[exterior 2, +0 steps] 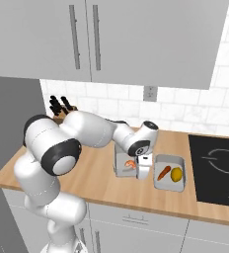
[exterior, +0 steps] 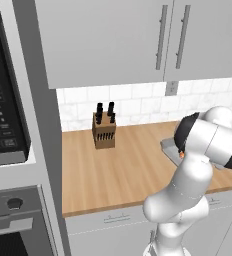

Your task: Take the meat container that has the shrimp and place it on the second highest rack of the freezer. Then take the vegetable container that has the carrot and lemon and place it on the highest rack of the freezer.

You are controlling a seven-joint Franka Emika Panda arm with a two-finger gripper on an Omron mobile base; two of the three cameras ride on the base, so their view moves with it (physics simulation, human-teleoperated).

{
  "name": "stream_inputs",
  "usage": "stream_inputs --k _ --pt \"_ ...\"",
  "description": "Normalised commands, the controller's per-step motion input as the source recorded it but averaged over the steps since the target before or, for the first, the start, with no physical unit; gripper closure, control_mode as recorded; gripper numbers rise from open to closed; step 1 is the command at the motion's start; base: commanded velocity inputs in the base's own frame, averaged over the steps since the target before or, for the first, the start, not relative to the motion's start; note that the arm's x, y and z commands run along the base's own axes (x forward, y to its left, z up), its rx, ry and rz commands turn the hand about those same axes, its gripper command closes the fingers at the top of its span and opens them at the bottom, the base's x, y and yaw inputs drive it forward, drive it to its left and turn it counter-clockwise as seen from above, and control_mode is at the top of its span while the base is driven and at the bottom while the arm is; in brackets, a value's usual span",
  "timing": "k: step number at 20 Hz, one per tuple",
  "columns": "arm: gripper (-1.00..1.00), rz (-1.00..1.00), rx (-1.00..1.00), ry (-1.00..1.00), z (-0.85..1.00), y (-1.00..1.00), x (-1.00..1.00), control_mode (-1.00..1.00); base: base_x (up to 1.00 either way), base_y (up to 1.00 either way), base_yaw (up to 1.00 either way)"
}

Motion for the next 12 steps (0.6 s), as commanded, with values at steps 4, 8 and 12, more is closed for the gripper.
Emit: stream_inputs --k 4,8,12 --pt "-1.0 0.0 0.0 0.01 -0.3 0.0 0.0 -1.0 0.0 0.0 0.0" --pt "1.0 0.0 0.0 0.0 -0.04 0.0 0.0 -1.0 0.0 0.0 0.0" --pt "1.0 0.0 0.0 0.0 0.0 0.0 0.0 -1.0 0.0 0.0 0.0"
